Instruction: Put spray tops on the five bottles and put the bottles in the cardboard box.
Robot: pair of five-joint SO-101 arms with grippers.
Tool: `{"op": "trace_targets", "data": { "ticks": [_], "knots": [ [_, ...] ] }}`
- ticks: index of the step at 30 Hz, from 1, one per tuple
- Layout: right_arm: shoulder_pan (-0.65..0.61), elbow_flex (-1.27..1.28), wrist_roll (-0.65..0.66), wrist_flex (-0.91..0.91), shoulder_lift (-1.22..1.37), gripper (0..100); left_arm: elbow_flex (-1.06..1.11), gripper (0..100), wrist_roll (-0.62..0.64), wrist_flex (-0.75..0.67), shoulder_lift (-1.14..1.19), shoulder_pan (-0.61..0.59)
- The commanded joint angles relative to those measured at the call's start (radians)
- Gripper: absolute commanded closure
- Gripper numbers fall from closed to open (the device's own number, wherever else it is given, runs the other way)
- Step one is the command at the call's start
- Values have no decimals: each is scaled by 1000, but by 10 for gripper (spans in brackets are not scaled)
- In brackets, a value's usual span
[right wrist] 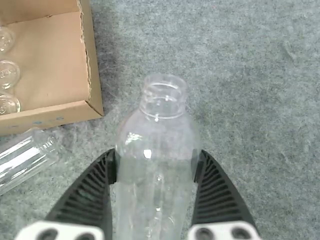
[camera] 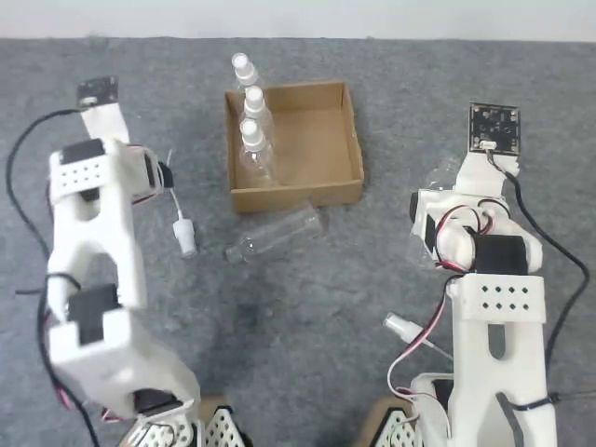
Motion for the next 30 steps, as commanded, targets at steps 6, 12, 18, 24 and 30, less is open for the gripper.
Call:
{"op": "trace_targets", "data": {
  "ticks": [6,12,18,24,30],
  "knots": [
    [21,-6,6,-24,-35,989,-298,772,-11,8,230,5],
    [21,-6,6,-24,-35,989,-443,772,-12,17,381,8],
    [21,-6,6,-24,-35,989,-662,770,-12,178,517,9],
    [21,-6,6,-24,-35,989,-929,771,-12,324,694,6],
    [21,-6,6,-22,-35,989,-1214,772,-12,485,868,2]
  ]
}}
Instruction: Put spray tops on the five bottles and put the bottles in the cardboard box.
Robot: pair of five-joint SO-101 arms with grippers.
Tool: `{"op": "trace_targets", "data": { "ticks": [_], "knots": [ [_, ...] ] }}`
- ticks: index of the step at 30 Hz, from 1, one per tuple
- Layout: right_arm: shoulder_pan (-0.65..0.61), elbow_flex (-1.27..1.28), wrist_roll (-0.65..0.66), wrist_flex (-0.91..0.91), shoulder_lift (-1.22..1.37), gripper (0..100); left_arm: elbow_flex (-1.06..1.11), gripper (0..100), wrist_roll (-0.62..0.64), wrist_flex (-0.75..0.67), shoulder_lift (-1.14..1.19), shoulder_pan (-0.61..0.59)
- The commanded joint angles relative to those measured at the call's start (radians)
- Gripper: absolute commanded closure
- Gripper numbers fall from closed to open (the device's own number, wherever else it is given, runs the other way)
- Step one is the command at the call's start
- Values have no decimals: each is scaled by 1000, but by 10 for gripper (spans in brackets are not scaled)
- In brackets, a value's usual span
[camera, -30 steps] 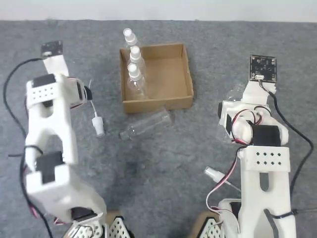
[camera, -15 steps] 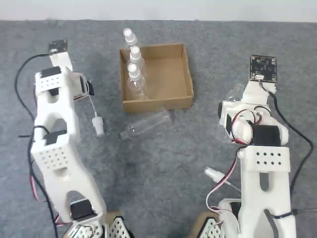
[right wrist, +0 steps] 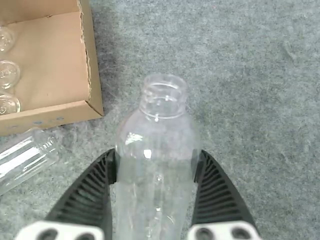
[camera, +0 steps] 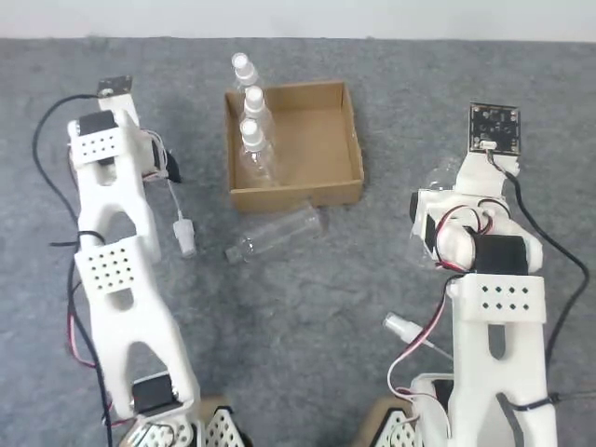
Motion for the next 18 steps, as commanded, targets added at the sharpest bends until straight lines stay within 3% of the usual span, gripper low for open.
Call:
{"op": "trace_targets", "data": {
  "ticks": [1,5,18],
  "knots": [
    [21,-6,6,-22,-35,989,-208,772,-6,110,63,-3],
    [21,-6,6,-22,-35,989,-375,772,-8,222,144,-25],
    [21,-6,6,-22,-35,989,-414,772,-60,221,183,-193]
  ]
}}
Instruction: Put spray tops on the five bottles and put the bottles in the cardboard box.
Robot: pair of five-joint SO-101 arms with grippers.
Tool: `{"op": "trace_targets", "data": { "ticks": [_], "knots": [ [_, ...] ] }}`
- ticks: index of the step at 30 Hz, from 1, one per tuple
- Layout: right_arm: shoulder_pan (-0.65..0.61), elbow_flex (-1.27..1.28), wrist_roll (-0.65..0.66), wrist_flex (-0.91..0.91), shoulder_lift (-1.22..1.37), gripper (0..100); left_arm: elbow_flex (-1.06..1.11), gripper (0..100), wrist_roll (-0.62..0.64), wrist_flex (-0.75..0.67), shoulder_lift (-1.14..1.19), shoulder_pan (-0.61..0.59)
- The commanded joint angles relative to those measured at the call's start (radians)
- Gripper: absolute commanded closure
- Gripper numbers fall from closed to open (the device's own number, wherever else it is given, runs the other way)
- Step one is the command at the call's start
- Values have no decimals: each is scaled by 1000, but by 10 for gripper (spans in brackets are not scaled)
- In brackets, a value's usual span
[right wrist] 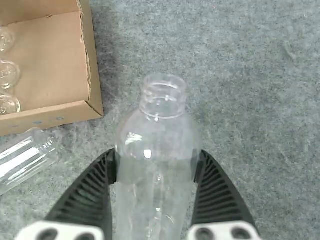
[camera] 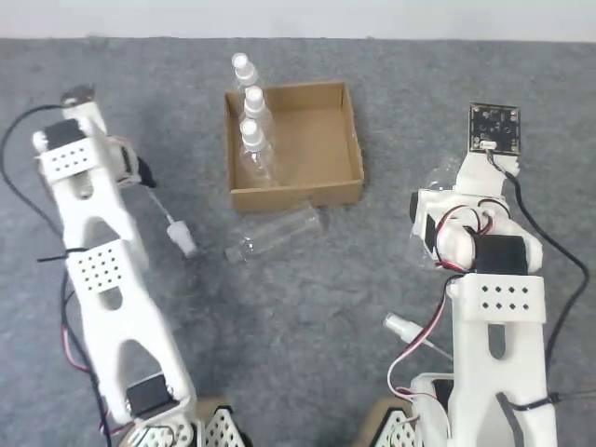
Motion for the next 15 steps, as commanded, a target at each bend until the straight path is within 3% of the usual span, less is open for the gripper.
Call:
{"op": "trace_targets", "data": {
  "ticks": [1,15],
  "knots": [
    [21,-6,6,-22,-35,989,-41,772,-44,43,-8,-69],
    [16,-5,6,-22,-33,989,185,773,-189,43,-100,-290]
  ]
}}
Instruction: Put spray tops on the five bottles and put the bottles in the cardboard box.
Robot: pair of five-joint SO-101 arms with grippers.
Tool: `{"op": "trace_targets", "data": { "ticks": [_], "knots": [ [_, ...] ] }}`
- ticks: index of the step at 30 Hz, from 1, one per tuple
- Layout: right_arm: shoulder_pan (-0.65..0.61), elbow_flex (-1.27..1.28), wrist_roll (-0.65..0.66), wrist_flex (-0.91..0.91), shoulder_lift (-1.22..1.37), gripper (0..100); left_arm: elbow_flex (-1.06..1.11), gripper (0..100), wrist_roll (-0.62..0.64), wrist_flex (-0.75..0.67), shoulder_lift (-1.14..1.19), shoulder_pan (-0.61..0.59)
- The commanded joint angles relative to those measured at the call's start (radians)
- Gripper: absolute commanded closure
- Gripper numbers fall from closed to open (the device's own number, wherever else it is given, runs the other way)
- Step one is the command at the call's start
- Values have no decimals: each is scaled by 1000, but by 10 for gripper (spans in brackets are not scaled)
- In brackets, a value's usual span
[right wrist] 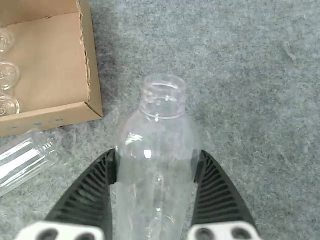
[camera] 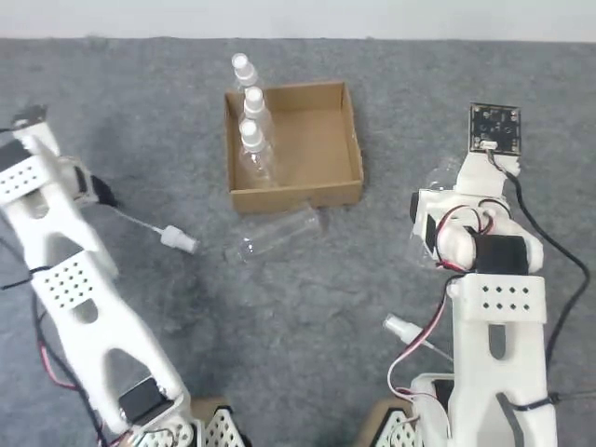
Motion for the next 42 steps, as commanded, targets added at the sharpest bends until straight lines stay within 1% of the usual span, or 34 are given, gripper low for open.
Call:
{"op": "trace_targets", "data": {
  "ticks": [1,7,13,23,30,40,42],
  "knots": [
    [16,-5,6,-22,-33,989,111,773,-55,41,-83,-109],
    [16,-5,6,-22,-33,989,352,773,-132,41,-253,-164],
    [15,11,6,-42,-33,989,593,773,-206,40,-407,-176],
    [13,18,6,-45,-33,989,805,773,-204,40,-674,-164],
    [13,18,6,-45,-33,989,1012,773,-207,38,-893,-118],
    [13,20,6,-45,-33,989,1234,772,-196,35,-1201,38],
    [13,20,6,-45,-33,989,1265,772,-169,35,-1243,61]
  ]
}}
